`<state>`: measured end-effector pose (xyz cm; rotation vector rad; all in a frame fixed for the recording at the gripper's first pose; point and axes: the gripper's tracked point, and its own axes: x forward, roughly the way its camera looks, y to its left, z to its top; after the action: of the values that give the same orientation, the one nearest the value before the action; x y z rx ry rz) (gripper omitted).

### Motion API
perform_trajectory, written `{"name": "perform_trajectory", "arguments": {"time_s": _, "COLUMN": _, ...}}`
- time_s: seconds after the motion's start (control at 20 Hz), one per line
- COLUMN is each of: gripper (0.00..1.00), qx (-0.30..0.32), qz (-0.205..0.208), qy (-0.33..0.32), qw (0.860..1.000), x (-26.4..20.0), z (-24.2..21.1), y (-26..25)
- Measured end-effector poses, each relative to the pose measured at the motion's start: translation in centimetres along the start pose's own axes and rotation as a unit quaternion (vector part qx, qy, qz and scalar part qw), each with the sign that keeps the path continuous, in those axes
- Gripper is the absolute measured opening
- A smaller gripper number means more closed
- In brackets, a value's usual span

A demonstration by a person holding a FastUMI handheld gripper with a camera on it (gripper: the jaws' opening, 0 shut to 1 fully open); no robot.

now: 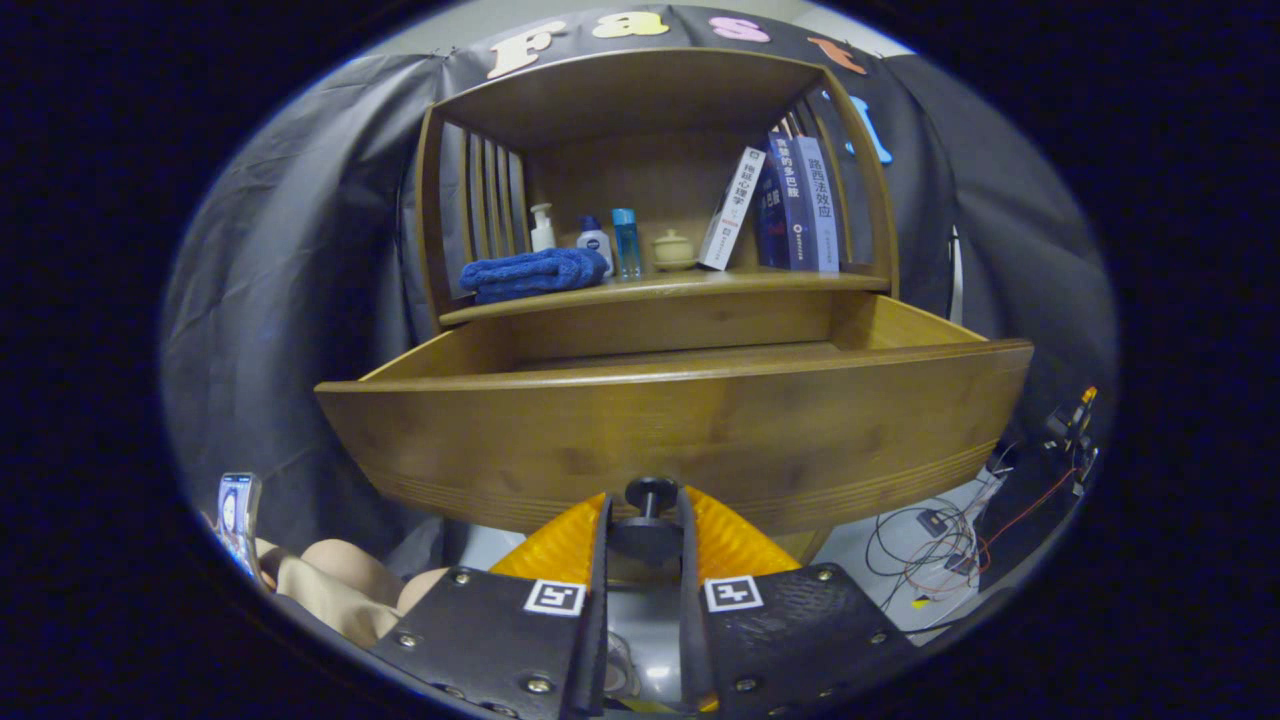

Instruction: Pull open the drawer, take out the items inside it, and place them on the countertop above the cabinet.

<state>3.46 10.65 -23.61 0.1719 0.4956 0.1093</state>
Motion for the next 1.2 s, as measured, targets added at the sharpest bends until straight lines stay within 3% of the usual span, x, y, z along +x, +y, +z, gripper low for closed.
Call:
{"name": "perform_trajectory", "arguments": {"time_s": 0.3, "gripper": 0.29, "qx": -0.016, "qz": 0.007, "qy": -0.001, "qw": 1.000, "x": -0.1, "z": 0.2, "y": 0.1}}
{"name": "perform_trajectory", "arguments": {"time_s": 0.45, "gripper": 0.41, "qx": -0.016, "qz": 0.008, "qy": 0.001, "qw": 1.000, "x": -0.4, "z": 0.2, "y": 0.1}}
{"name": "perform_trajectory", "arguments": {"time_s": 0.7, "gripper": 0.42, "qx": -0.015, "qz": 0.001, "qy": -0.015, "qw": 1.000, "x": -2.4, "z": 1.5, "y": 0.0}}
{"name": "perform_trajectory", "arguments": {"time_s": 0.95, "gripper": 0.42, "qx": -0.021, "qz": 0.004, "qy": -0.064, "qw": 0.998, "x": -4.7, "z": 6.7, "y": 0.2}}
{"name": "perform_trajectory", "arguments": {"time_s": 1.2, "gripper": 0.42, "qx": -0.051, "qz": 0.015, "qy": -0.109, "qw": 0.993, "x": -2.9, "z": 12.9, "y": 0.7}}
